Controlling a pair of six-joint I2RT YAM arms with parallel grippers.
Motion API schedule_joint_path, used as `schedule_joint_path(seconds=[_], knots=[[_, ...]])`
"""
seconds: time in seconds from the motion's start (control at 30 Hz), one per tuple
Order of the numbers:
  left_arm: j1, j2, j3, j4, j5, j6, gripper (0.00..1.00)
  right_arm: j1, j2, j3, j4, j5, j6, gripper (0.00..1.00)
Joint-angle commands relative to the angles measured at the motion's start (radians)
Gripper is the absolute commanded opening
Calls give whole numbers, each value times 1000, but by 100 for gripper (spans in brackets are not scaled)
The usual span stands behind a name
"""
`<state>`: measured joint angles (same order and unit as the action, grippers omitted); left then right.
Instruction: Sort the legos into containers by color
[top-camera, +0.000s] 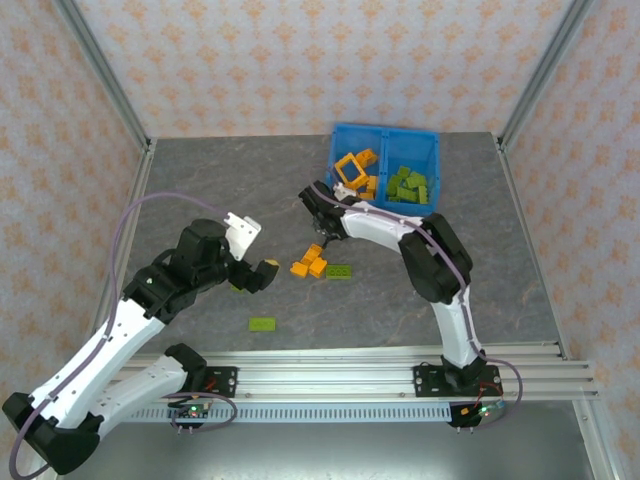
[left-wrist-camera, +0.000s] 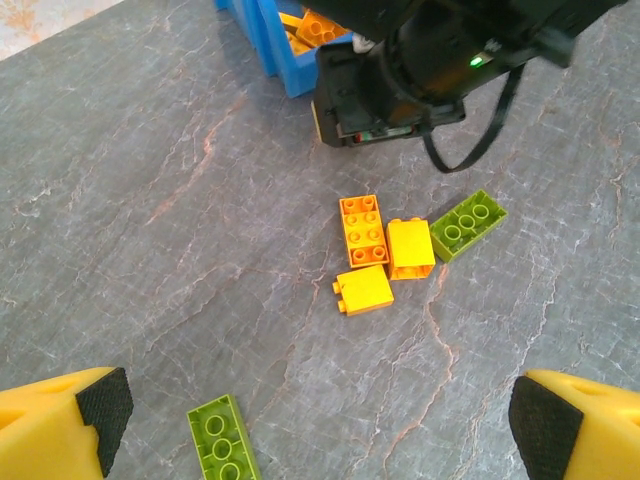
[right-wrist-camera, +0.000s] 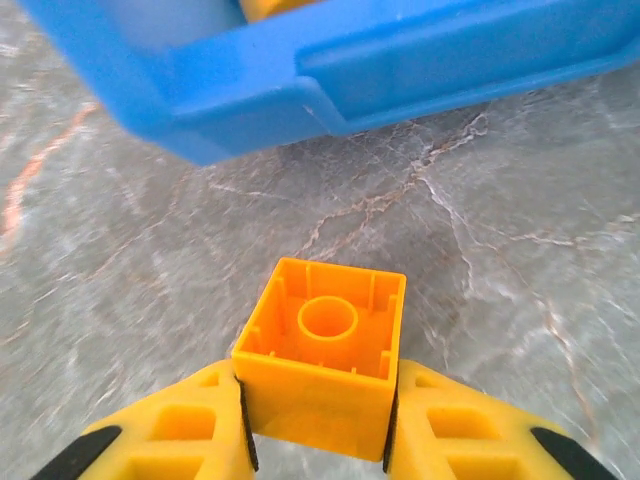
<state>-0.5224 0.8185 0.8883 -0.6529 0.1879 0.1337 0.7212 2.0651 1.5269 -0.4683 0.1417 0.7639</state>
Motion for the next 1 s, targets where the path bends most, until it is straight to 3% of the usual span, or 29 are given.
schedule_joint_path(seconds=[0.0, 0.17, 0.3, 0.57, 0.77, 0.97], knots=[[10, -31, -19, 46, 8, 28, 100, 4, -134, -47, 32, 5, -53, 25], [10, -30, -22, 52, -11, 32, 100, -4, -236, -31, -1, 52, -126, 25], [10, -28, -22, 46, -26, 36, 100, -54, -221, 57, -15, 56, -187, 25], [10, -31, -23, 33, -89, 39, 100, -234, 104, 474, -138, -42, -239, 25], [10, -30, -25, 28, -118, 42, 100, -293, 406, 890, -327, -115, -265, 27], [9, -23, -29, 33, -125, 43, 100, -309, 472, 1004, -367, -160, -272, 42]])
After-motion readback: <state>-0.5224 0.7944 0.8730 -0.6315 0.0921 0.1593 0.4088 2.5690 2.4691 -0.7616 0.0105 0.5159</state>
